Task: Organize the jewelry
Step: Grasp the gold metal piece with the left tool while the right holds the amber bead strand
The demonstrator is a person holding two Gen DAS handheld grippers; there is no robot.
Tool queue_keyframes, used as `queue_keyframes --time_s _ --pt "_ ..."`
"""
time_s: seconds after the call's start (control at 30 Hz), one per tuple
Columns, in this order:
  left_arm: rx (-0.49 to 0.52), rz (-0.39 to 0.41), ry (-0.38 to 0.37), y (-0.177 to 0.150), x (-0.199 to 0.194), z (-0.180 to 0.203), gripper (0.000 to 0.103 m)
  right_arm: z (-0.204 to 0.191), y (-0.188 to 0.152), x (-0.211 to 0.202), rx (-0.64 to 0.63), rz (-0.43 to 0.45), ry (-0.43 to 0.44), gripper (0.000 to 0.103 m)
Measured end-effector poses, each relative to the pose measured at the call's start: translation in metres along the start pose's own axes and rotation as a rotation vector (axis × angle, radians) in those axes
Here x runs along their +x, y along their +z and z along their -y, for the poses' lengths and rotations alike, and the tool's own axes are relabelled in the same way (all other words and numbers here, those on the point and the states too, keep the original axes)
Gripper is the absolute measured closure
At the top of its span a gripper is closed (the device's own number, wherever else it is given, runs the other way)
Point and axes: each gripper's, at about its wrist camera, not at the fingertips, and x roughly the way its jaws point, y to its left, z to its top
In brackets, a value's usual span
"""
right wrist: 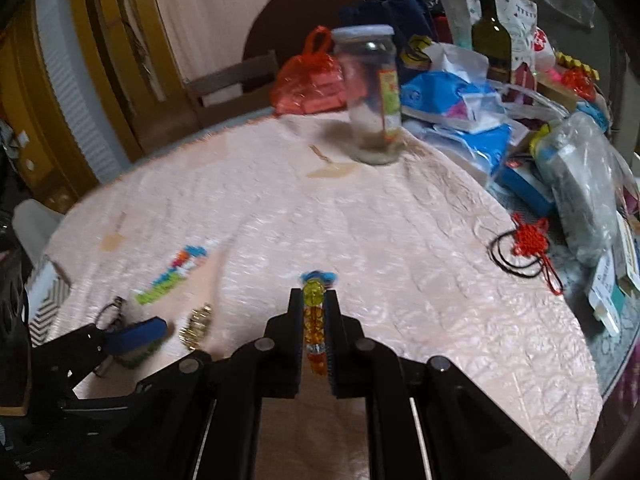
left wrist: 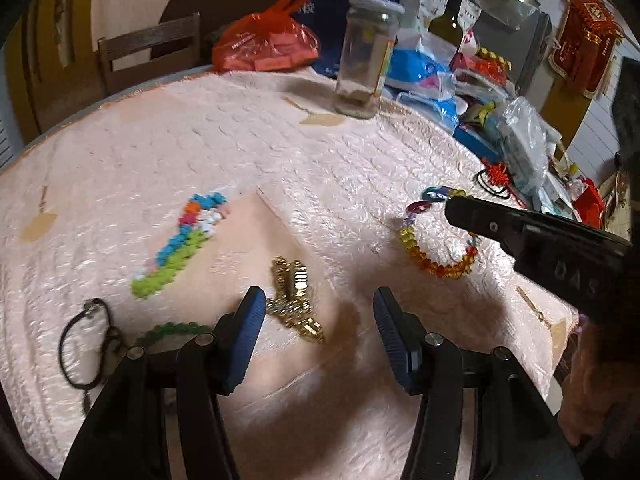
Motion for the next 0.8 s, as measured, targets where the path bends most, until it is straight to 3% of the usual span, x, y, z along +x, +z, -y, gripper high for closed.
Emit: queue_keyframes --time_s 0.1,0.17,0.27,0.8 --pt "-0.024 -0.012 0.031 0.0 0.01 -0.002 0.051 -0.001 -0.001 0.003 -0.023 -0.008 -0.025 0.094" --pt "-0.04 -0.005 0.044 0.0 0.012 -0.007 0.061 -0.002 -0.001 0.003 -0.024 -0.008 -0.018 0.094" --pt "-0.044 -0.012 0.043 0.001 0.014 -0.01 0.069 -0.004 -0.001 0.003 -0.014 -0.018 0.002 0.094" --pt "-0.054 0.042 -0.031 -0.003 -0.027 -0.011 0.071 -0.012 -0.008 -0.01 0.018 -0.033 0.075 0.094"
